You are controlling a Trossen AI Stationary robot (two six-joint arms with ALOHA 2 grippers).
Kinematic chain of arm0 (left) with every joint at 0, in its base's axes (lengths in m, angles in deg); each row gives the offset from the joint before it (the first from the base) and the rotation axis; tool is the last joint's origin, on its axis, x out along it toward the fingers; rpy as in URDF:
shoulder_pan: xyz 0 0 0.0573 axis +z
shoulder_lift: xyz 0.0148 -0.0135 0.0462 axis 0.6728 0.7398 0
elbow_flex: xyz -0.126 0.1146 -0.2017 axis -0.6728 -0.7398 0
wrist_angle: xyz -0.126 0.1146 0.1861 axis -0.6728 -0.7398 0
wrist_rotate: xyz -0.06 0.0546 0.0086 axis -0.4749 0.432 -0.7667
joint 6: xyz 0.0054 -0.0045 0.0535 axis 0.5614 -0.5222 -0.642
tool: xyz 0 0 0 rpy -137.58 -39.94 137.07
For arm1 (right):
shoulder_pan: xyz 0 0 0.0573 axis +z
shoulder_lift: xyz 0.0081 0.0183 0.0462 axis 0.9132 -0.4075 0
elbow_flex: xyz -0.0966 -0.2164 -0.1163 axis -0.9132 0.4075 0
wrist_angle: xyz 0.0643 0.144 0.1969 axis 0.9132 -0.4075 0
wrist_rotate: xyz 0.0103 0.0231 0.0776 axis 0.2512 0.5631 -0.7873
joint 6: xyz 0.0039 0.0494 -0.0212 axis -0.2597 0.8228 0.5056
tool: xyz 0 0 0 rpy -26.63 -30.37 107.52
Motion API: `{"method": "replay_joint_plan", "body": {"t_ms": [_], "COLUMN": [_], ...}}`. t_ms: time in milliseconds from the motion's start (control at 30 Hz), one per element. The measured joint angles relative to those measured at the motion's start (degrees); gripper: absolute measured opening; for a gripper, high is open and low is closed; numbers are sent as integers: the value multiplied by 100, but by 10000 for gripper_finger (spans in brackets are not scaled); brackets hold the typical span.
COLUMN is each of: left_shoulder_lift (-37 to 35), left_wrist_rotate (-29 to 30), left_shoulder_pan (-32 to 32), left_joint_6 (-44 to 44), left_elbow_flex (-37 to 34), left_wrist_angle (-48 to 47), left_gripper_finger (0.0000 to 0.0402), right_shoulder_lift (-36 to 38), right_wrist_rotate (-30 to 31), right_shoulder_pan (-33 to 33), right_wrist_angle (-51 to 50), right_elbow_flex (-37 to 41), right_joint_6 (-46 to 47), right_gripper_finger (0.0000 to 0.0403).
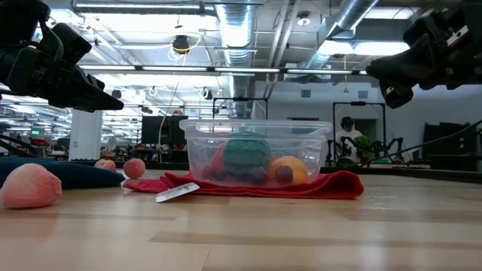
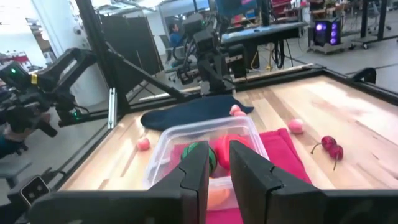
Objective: Pick and placing Produce into tupperware
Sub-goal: Put the peach in the transparent bin
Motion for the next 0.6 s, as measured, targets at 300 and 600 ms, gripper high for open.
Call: {"method": "replay_joint_plan", "body": {"t_ms": [300, 600], "left_shoulder_lift": [0, -2], "left_wrist_rotate": [-1, 0], "left_shoulder_pan": [0, 0], "left_joint_6": [95, 3384], "left_elbow_flex": [-1, -1], "left_wrist_angle": [31, 454], "left_gripper_finger": [0, 0], "right_shoulder_lift": [0, 0], "right_wrist_rotate": [1, 1], "right_shoulder_pan": [1, 0], "right_wrist_angle": [-71, -78], "right_elbow_flex": [0, 0], "right_joint_6": [2, 2], "right_gripper_finger": [88, 88]}}
